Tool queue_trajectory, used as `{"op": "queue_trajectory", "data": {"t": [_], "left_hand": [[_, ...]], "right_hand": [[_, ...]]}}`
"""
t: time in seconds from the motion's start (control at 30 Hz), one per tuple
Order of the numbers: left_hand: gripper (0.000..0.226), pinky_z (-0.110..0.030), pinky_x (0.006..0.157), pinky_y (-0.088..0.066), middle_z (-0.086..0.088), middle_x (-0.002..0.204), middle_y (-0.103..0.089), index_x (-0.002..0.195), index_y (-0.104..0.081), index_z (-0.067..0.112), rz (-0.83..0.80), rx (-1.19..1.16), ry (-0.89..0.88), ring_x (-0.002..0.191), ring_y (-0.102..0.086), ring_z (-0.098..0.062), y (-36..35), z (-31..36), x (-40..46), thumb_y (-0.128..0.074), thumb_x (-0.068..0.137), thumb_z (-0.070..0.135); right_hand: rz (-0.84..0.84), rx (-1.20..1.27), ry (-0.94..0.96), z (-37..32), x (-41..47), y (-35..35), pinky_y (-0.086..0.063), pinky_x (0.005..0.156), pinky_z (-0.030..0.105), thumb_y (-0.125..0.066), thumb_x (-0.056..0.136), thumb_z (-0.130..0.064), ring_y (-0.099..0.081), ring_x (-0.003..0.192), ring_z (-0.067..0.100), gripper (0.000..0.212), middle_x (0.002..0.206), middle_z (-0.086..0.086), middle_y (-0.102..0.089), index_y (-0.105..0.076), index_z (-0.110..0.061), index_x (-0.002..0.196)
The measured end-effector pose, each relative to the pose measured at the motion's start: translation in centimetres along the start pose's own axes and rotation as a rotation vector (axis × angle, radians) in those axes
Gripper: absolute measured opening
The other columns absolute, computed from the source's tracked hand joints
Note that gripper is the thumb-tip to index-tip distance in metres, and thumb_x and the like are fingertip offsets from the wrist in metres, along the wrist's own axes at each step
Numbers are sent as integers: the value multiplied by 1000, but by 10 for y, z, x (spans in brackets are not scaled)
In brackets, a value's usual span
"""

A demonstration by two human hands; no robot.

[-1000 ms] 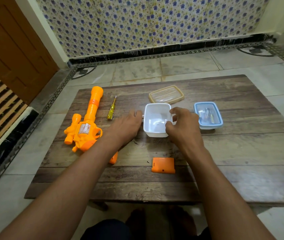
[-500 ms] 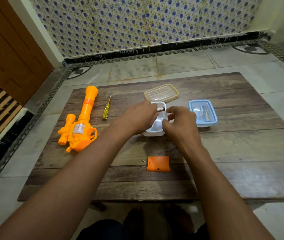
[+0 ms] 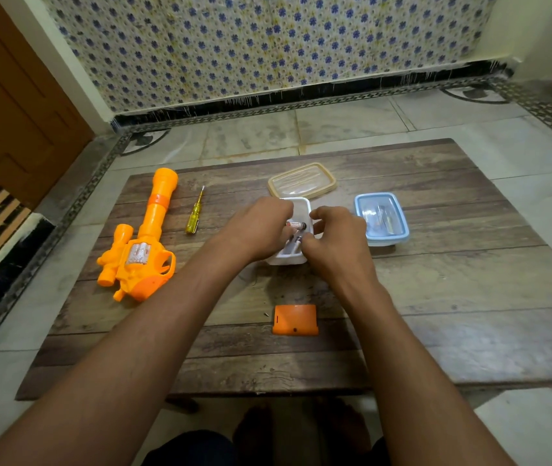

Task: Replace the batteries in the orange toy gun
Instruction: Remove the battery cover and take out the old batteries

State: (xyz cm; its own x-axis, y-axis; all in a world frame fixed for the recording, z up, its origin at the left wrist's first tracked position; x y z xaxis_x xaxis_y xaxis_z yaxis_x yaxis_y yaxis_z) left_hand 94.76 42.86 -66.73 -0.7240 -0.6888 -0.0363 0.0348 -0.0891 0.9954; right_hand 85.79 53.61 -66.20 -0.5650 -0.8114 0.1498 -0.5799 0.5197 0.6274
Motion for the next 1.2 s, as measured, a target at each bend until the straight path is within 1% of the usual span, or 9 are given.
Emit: {"op": "queue_trajectory", "data": {"t": [0.13,0.4,0.57,0.7,0.77,0.87,0.93,1.07,1.2], "left_hand": [[26,-47,88,-57,-8,118,-70,123,-68,14,21,-113,19,103,-67,-29,-2,-9,1,-67,99,23],[12,-43,80,-58,4,98,-62,99,-74,17,347,-297,87,89,-63,-19,19,-29,15,-63,99,12],[15,-32,88,-43,0,118,-61,112,-74,21,270,-398,173,114,-59,-22,19,-47,55,-68,100,27],[64,-36,102,-42,-6,149,-56,139,-61,16,41,-383,196,137,-52,-26,11,-47,84,-81,87,48],[78,-38,100,-47,-8,145,-58,138,-58,14,-70,-318,217,129,-56,-28,3,-44,98,-84,79,58],[59,-38,73,-46,-8,115,-66,93,-54,19,-103,-160,205,94,-58,-25,-6,-39,116,-87,71,63],[59,-37,66,-44,-6,103,-63,79,-46,25,-75,-135,202,87,-59,-25,-8,-38,121,-90,65,61],[63,-37,66,-47,-5,101,-59,82,-48,23,-29,-140,200,89,-59,-25,0,-38,119,-91,59,64],[65,-34,68,-44,-13,115,-66,104,-64,13,181,-340,308,90,-55,-21,28,-50,96,-86,70,63]], "right_hand": [[-7,2,-5,-3,-2,2,-60,77,39,-64,88,-13,-67,85,24,33,98,15,-74,-71,-5,119],[-7,3,-13,-2,-2,2,-59,72,35,-65,85,-10,-67,89,23,39,106,14,-74,-71,-6,123],[-7,-70,-21,-1,0,0,-52,68,31,-66,83,-6,-59,81,20,36,104,14,-74,-71,-4,118],[13,-98,-28,-1,2,0,-49,70,29,-66,83,-6,-67,93,25,33,106,12,-74,-71,-5,116],[15,-118,-13,-3,3,-2,-50,73,29,-67,83,-7,-68,97,26,35,108,12,-74,-71,-6,118],[18,-131,-5,-4,4,-2,-52,79,31,-68,83,-9,-68,101,25,37,110,10,-74,-71,-8,121],[25,-120,1,-3,4,-2,-55,80,33,-67,83,-10,-69,101,26,36,110,10,-74,-71,-8,119],[14,-117,-10,1,5,-1,-56,80,35,-66,85,-12,-68,100,26,33,109,11,-73,-71,-7,117],[16,-89,5,1,4,1,-55,83,34,-65,88,-12,-68,101,25,32,111,10,-74,-71,-7,119]]}}
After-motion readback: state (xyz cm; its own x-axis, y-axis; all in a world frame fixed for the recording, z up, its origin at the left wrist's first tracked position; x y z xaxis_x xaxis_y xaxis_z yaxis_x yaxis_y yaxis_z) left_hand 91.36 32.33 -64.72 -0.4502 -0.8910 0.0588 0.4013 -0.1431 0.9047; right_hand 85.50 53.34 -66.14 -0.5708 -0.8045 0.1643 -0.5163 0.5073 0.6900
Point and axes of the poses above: each hand's wrist, its own x-axis towards the middle knuckle, its own y-axis out of the back of the hand, z = x × y, the point moved 7 cm from there along x, towards the middle knuckle
